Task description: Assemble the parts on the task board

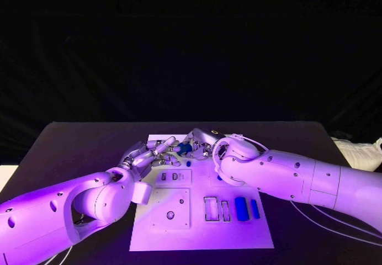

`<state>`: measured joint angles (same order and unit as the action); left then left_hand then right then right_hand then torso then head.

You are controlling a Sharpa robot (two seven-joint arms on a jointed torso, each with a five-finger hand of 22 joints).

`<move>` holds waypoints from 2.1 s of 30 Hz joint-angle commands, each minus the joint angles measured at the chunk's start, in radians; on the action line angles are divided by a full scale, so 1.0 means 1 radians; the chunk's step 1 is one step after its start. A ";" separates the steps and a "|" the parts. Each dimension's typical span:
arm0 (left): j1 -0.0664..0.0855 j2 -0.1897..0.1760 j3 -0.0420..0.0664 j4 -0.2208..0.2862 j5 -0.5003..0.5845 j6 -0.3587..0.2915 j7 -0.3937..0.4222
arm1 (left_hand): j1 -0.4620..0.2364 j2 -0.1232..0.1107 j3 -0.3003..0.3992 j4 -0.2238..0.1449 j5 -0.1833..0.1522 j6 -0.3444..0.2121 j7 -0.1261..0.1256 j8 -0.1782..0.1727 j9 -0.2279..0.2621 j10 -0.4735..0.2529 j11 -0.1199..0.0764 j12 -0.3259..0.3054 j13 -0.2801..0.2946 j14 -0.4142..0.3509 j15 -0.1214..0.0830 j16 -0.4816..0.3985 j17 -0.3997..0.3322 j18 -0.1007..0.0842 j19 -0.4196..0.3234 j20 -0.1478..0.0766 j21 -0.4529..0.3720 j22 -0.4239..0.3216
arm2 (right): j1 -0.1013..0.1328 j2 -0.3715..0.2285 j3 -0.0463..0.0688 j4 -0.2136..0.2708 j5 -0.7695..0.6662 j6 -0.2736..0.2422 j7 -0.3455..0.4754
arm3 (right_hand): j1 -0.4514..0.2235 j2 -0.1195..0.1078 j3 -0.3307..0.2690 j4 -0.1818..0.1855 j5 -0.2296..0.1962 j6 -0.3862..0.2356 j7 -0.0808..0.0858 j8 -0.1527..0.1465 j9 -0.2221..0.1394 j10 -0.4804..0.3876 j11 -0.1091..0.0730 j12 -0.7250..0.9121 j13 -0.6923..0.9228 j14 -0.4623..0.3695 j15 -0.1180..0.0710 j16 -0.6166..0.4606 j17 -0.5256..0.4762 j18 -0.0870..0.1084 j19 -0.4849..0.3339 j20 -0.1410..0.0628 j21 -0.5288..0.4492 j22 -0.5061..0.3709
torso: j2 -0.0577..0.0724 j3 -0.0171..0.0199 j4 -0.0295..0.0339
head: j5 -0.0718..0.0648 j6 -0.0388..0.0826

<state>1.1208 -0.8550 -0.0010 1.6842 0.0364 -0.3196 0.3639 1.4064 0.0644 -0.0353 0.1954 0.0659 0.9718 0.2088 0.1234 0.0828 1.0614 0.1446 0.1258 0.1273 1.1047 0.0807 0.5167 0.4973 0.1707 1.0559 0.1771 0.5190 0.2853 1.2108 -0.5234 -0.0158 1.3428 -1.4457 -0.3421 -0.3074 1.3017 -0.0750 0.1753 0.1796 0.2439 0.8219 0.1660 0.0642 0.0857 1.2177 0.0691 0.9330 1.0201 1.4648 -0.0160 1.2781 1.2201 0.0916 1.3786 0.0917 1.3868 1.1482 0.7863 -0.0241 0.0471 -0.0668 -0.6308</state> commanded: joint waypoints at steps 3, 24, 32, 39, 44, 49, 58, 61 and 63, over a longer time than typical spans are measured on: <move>0.000 0.001 0.001 0.000 0.002 0.018 0.005 | 0.003 0.003 0.000 -0.004 0.007 -0.005 -0.002 -0.001 0.001 -0.003 0.000 -0.001 0.001 -0.007 -0.003 -0.006 -0.001 0.010 -0.007 0.003 0.004 0.001 | -0.001 0.003 -0.001 -0.009 0.011 -0.018 -0.021 | 0.004 0.006 0.004 0.001 0.021 -0.043 0.007 -0.007 -0.013 -0.003 0.009 0.004 0.001 0.040 0.010 0.003 0.001 -0.006 0.003 0.004 0.002 -0.001 | 0.000 0.0006 0.0011 | 0.000 -0.001; -0.001 -0.014 0.000 -0.013 0.002 0.020 0.018 | 0.003 0.004 0.001 -0.005 0.007 -0.005 -0.001 -0.001 0.001 -0.003 0.000 -0.001 0.001 -0.007 -0.003 -0.006 -0.001 0.010 -0.007 0.003 0.004 0.002 | 0.007 -0.303 0.000 0.197 0.305 -0.082 0.441 | 0.086 0.012 0.059 -0.073 -0.011 0.061 0.001 0.008 -0.011 0.015 0.002 0.051 0.039 0.044 0.005 0.022 0.024 -0.011 0.014 0.001 0.017 0.026 | -0.004 0.0036 -0.0244 | 0.008 0.008; -0.002 -0.030 0.000 -0.033 0.002 0.019 0.030 | 0.011 0.005 0.004 -0.010 0.007 -0.004 -0.003 0.000 0.002 -0.002 -0.001 -0.001 0.002 -0.007 -0.004 -0.007 -0.001 0.010 -0.009 0.003 0.005 0.003 | 0.014 -0.403 0.000 0.168 0.342 -0.062 0.470 | 0.106 -0.004 0.066 -0.095 -0.014 0.088 -0.002 0.019 -0.009 0.010 0.000 0.053 0.043 0.044 0.004 0.030 0.037 -0.012 0.012 0.001 0.018 0.030 | -0.009 0.0081 -0.0292 | 0.005 0.009; -0.002 -0.063 0.000 -0.035 0.002 0.034 0.043 | 0.018 0.008 0.006 -0.018 0.007 -0.003 -0.005 0.001 0.002 0.001 -0.002 -0.001 0.002 -0.016 -0.004 -0.035 -0.011 0.011 -0.023 0.003 -0.004 -0.002 | 0.019 -0.438 0.000 0.082 0.368 -0.046 0.492 | 0.101 -0.016 0.061 -0.098 -0.014 0.093 -0.003 0.020 -0.009 0.016 0.000 0.063 0.050 0.046 0.004 0.037 0.046 -0.014 0.015 0.001 0.021 0.038 | -0.009 0.0078 -0.0312 | -0.017 0.012; -0.002 -0.078 0.000 -0.048 -0.002 0.050 0.051 | 0.023 0.009 0.007 -0.024 0.007 -0.004 -0.006 -0.002 0.001 0.001 0.000 -0.007 -0.001 -0.011 -0.001 -0.109 -0.032 0.012 -0.035 0.006 -0.029 -0.018 | 0.019 -0.444 -0.001 0.054 0.353 -0.029 0.483 | 0.098 -0.017 0.059 -0.097 -0.018 0.092 -0.003 0.019 -0.010 0.017 -0.001 0.064 0.051 0.048 0.004 0.045 0.055 -0.015 0.017 0.000 0.024 0.044 | -0.009 0.0107 -0.0237 | -0.009 0.007; -0.002 -0.089 0.000 -0.051 -0.003 0.077 0.059 | 0.032 0.009 0.011 -0.035 0.007 -0.011 -0.001 -0.010 -0.001 -0.007 0.006 -0.018 -0.007 -0.025 0.012 -0.194 -0.057 0.007 -0.075 0.016 -0.075 -0.046 | 0.009 -0.434 -0.001 0.028 0.327 -0.053 0.452 | 0.092 -0.013 0.057 -0.093 -0.051 0.089 -0.004 0.016 -0.012 0.018 0.000 0.064 0.050 0.049 0.004 0.048 0.059 -0.015 0.017 0.001 0.026 0.044 | -0.008 0.0120 -0.0271 | 0.001 0.007; -0.002 -0.098 0.000 -0.040 -0.005 0.084 0.067 | 0.031 0.010 0.016 -0.045 0.008 -0.019 0.007 -0.022 -0.004 -0.018 0.019 -0.032 -0.017 -0.057 0.035 -0.295 -0.092 0.008 -0.155 0.044 -0.145 -0.087 | -0.001 -0.416 -0.003 -0.007 0.293 -0.022 0.430 | 0.086 -0.017 0.049 -0.092 -0.079 0.086 -0.004 0.013 -0.014 0.017 0.000 0.063 0.049 0.048 0.004 0.048 0.060 -0.014 0.015 0.001 0.026 0.043 | -0.009 0.0117 -0.0225 | -0.007 0.007; -0.002 -0.098 0.000 -0.036 -0.005 0.081 0.067 | 0.032 0.011 0.017 -0.046 0.008 -0.019 0.007 -0.022 -0.004 -0.018 0.019 -0.032 -0.017 -0.058 0.036 -0.300 -0.094 0.008 -0.157 0.045 -0.148 -0.089 | -0.003 -0.408 -0.004 -0.016 0.285 -0.005 0.430 | 0.086 -0.017 0.049 -0.092 -0.081 0.085 -0.004 0.013 -0.014 0.017 0.000 0.063 0.049 0.048 0.004 0.048 0.060 -0.014 0.015 0.001 0.026 0.043 | -0.009 0.0110 -0.0248 | 0.000 0.004; -0.002 -0.097 0.000 -0.034 -0.005 0.078 0.067 | 0.032 0.011 0.017 -0.046 0.008 -0.018 0.007 -0.022 -0.004 -0.018 0.019 -0.032 -0.017 -0.058 0.036 -0.301 -0.094 0.009 -0.158 0.046 -0.149 -0.090 | -0.006 -0.406 -0.004 -0.020 0.281 0.006 0.435 | 0.086 -0.016 0.048 -0.092 -0.088 0.086 -0.004 0.013 -0.014 0.018 0.000 0.065 0.051 0.049 0.004 0.049 0.062 -0.015 0.016 0.001 0.027 0.045 | -0.009 0.0111 -0.0235 | -0.002 0.001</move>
<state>1.1188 -0.9538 -0.0013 1.6461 0.0352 -0.2640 0.4117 1.4341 0.0736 -0.0203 0.1554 0.0692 0.9592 0.2141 0.1060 0.0804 1.0471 0.1590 0.0984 0.1116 1.0527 0.1180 0.2205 0.4047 0.1707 0.9039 0.2217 0.3753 0.1970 1.2066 -0.9308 -0.0194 1.3250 -1.1342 -0.3779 0.1327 1.3940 -0.0886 0.2291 0.0871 0.1581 0.9077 0.1641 0.0770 0.0729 1.2321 0.0692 0.9937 1.0698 1.4683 -0.0125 1.3243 1.2812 0.0919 1.3914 0.0931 1.4104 1.1915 0.7771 -0.0126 0.0236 -0.0697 -0.6265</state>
